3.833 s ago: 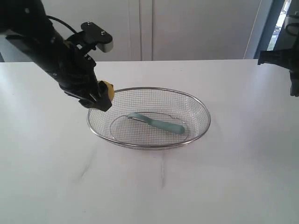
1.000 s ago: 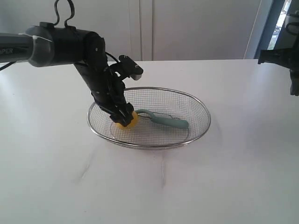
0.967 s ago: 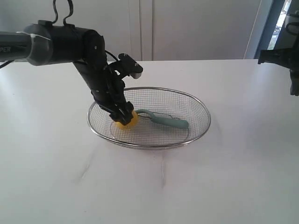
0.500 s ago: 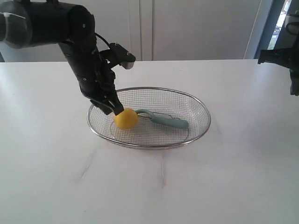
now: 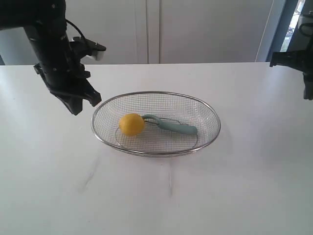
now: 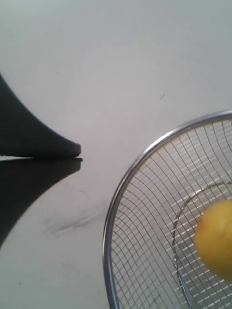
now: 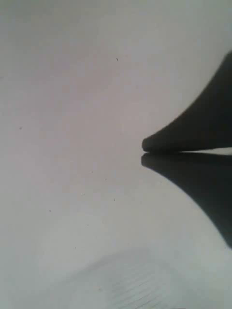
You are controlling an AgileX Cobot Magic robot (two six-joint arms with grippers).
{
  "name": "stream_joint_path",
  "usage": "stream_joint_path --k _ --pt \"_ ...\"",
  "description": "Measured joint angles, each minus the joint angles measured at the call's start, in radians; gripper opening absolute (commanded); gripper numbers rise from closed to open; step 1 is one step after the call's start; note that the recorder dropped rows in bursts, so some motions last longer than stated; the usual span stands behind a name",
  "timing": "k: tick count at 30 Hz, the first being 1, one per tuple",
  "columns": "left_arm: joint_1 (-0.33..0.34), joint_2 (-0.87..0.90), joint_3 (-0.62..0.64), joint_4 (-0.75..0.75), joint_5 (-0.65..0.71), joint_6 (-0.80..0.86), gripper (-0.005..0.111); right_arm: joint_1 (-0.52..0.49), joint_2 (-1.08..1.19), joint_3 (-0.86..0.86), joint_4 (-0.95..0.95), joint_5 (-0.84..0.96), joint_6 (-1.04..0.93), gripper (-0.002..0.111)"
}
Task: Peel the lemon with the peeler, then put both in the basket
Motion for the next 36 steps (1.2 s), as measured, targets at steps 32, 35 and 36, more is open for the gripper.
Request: stream_joint_path --k 32,35,36 --pt "0.176 -0.117 0.003 0.0 0.094 -0.088 0.0 0.0 0.0 0.0 -0.002 -0.041 0.0 0.0" --pt "0.176 -0.178 0.066 0.0 0.094 -0.088 0.0 0.0 0.0 0.0 -0.002 -0.041 0.0 0.0" --pt "0.176 -0.193 0.086 0.0 0.094 -0.088 0.0 0.0 0.0 0.0 -0.002 -0.041 0.0 0.0"
